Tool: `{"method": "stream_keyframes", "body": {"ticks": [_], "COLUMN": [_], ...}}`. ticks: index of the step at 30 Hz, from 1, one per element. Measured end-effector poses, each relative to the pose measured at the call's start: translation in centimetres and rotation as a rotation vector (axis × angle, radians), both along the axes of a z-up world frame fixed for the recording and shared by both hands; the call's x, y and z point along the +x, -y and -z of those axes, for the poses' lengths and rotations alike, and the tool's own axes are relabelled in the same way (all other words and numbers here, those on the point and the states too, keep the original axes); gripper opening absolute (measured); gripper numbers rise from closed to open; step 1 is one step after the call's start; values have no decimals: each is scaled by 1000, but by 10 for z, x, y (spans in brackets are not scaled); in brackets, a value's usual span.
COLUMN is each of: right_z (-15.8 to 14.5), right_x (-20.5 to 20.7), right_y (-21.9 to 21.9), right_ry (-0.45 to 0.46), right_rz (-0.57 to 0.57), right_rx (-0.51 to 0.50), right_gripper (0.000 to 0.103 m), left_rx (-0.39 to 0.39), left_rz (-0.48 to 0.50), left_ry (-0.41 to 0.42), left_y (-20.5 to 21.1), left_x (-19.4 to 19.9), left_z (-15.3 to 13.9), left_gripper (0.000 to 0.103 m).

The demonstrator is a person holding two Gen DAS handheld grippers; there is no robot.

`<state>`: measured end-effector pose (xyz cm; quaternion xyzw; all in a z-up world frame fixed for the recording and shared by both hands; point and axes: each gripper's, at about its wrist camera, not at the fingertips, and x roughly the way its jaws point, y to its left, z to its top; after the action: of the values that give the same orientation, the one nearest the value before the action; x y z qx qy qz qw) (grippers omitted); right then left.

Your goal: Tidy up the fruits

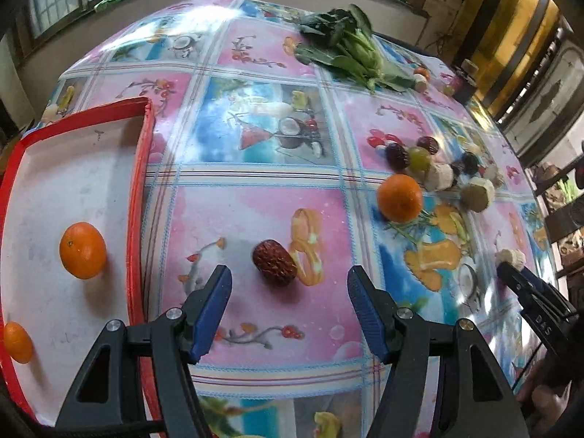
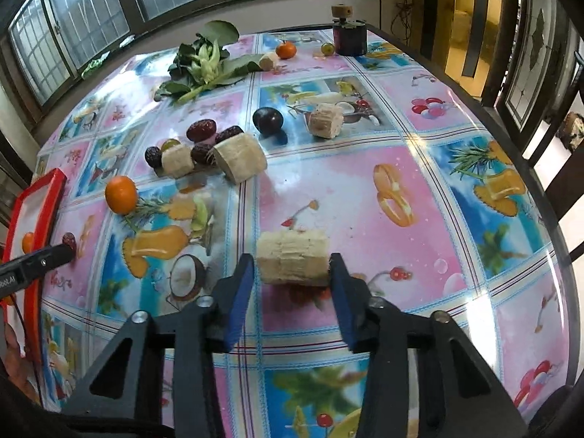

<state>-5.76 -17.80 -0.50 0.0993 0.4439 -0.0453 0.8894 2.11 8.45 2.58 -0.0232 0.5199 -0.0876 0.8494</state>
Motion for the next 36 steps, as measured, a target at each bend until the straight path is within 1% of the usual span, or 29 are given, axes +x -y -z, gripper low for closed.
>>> {"method": "stream_keyframes", "body": {"ticks": [2,4,5,6,8,9,10,12,13,15,22,24,27,30,33,36], "right_z": [0,0,0,0,1,1,0,1,0,1,1,1,1,1,2,3], "right_x": [0,1,1,1,1,1,1,1,2,2,4,4,5,7,7,7], "right_y": [1,0,0,1,1,1,1,0,-1,0,-3,-4,-3,-4,-10,-13], "right_ry": [2,3,5,6,7,8,8,9,9,10,12,12,14,17,16,17], "right_rz": [1,-2,-3,-4,-4,-5,-5,-9,-10,-7,-5,-6,4,18,16,19], "right_rx": [4,0,-1,0,3,3,1,-8,-12,-8,-14,-17,-12,-11,-52,-64], "right_gripper": [39,39,39,38,38,38,38,38,38,38,38,38,38,38,38,38], "left_rx": [-3,12,4,6,14,14,11,17,18,18,9,22,51,96,142,176], "left_rz": [-10,-32,-35,-36,-37,-38,-39,-35,-34,-36,-36,-31,-36,-49,-57,-56], "left_ry": [-6,-4,-5,12,19,21,22,25,27,30,37,38,31,29,32,40], "left_y": [-2,-5,-6,-7,-6,-7,-7,-7,-7,-7,-7,-6,-2,5,11,15], "left_x": [3,5,6,4,5,5,6,6,6,7,7,7,7,6,5,3], "left_z": [3,7,9,8,9,9,9,9,9,9,9,9,9,9,8,9], "left_gripper": [66,63,63,58,47,43,43,35,34,25,24,24,24,23,23,23]}}
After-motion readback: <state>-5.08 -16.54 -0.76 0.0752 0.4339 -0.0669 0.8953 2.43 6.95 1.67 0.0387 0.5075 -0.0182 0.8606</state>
